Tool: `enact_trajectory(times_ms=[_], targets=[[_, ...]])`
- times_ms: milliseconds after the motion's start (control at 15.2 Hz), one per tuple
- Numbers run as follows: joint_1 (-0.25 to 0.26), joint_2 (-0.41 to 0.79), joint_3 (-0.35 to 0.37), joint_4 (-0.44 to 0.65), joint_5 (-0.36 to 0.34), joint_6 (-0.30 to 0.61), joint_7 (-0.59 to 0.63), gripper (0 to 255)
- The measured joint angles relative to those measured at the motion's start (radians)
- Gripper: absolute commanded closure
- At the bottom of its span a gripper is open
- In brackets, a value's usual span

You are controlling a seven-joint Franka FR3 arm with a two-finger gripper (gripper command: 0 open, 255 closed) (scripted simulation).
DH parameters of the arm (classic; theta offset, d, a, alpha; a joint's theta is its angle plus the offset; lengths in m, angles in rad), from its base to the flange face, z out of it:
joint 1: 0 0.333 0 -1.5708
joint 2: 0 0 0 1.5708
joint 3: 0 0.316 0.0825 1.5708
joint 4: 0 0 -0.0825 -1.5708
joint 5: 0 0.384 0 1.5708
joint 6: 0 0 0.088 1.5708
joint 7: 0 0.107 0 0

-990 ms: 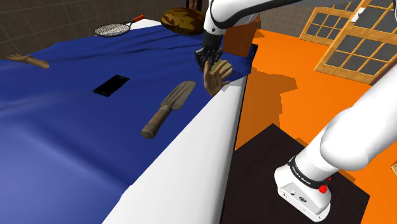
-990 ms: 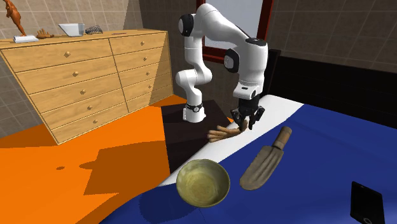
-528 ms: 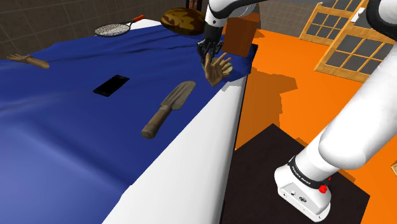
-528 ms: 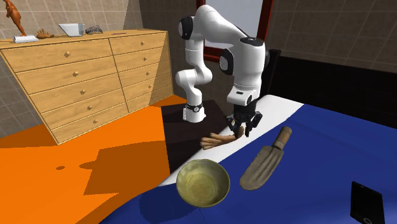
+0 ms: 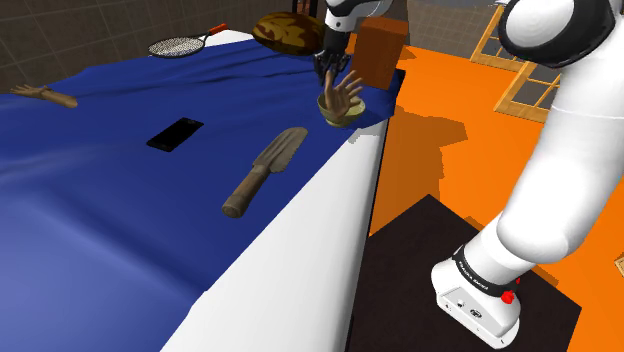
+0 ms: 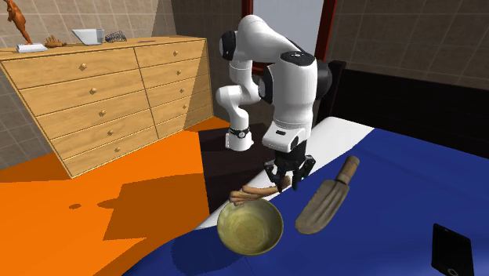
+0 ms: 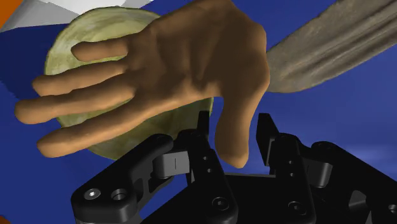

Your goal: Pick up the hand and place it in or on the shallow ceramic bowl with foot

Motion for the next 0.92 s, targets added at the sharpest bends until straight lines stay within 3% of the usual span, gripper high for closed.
enact_trajectory(times_ms=[198, 330, 924], targets=[[-0.028, 0.122, -0.01, 0.181, 0.007, -0.06, -0.038, 255], [-0.041, 0.167, -0.014, 0.238, 0.01, -0.073, -0.054, 255], [-0.043, 0.19, -0.014, 0.159, 0.012, 0.028, -0.061, 255]])
